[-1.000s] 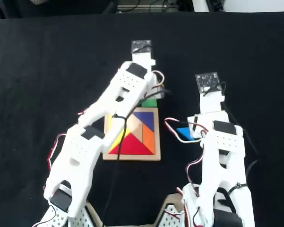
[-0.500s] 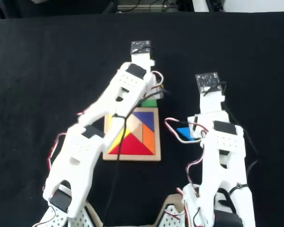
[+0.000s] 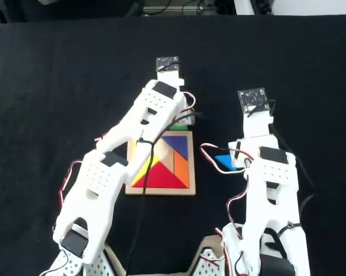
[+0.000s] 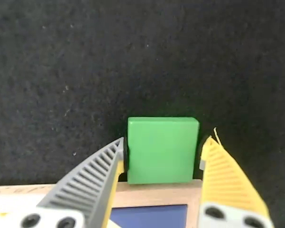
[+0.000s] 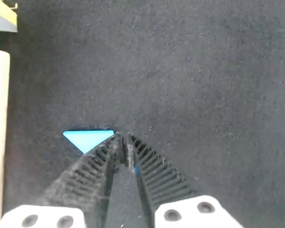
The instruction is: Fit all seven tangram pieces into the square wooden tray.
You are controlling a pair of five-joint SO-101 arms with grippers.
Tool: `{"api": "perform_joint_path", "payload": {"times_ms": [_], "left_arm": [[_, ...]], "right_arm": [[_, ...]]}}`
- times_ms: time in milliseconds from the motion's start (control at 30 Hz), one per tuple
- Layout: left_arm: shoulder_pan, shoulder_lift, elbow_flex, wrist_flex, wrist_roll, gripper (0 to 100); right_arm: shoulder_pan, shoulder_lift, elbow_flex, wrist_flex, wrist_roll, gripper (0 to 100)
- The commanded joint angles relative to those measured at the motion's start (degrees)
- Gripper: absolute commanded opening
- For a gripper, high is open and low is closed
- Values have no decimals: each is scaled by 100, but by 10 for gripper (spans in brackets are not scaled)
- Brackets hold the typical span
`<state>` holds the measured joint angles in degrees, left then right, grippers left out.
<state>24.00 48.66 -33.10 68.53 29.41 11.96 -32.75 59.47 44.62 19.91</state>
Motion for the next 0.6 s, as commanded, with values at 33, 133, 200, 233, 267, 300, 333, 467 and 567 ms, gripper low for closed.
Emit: {"api": "perform_joint_path", "payload": {"times_ms": [33,133,200,233,267,300,333,467,567], "left_arm": [[22,193,-558,-9,-9,260],[4,413,-945,378,-9,260],[4,563,-1262,659,18,259],[4,659,-1393,756,26,256],[4,747,-1516,818,26,242],[4,826,-1640,870,18,223],[4,897,-1763,941,0,201],[4,1108,-2229,1160,-18,129],[4,1178,-2519,1248,-167,81]], "right_arm": [[70,-171,-4,-105,-9,11],[79,-171,-4,-105,-9,11],[79,-171,-4,-105,-9,11],[88,-171,-4,-105,-9,11],[88,-171,-4,-105,-9,11],[88,-171,-4,-105,-9,11],[88,-171,-4,-105,-9,11],[88,-171,-4,-105,-9,11],[88,-171,-4,-114,-9,11]]}}
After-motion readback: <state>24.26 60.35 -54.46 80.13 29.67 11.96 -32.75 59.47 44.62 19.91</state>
